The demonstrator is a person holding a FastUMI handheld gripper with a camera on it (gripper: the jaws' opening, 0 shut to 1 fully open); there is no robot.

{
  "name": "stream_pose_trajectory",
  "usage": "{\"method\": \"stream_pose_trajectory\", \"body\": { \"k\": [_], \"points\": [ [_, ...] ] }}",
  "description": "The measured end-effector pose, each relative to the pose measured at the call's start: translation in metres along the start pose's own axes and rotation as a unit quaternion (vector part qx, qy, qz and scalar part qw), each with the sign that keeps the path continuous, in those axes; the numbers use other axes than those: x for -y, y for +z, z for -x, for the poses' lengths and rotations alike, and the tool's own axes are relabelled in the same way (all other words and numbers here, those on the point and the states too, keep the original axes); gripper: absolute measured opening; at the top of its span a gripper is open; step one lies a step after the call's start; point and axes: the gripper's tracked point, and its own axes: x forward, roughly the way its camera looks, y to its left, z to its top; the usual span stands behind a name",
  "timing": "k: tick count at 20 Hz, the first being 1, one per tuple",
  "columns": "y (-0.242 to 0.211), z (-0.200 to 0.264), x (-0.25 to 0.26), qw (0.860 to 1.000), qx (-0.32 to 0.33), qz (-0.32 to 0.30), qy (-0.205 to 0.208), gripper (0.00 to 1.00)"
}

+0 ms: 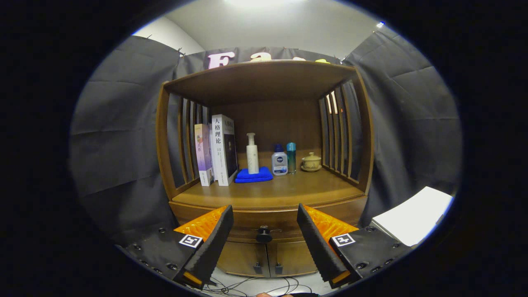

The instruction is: Pull open the drawer, take out the items inside it, and place them on the countertop above the cabinet.

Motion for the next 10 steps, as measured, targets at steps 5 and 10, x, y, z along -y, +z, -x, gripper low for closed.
{"method": "stream_pose_trajectory", "body": {
  "k": [5, 10],
  "points": [
    [-0.042, -0.039, -0.006, 0.999, -0.038, 0.018, 0.005, 0.98],
    [-0.089, -0.071, -0.008, 0.997, -0.08, 0.017, 0.005, 0.98]
  ]
}}
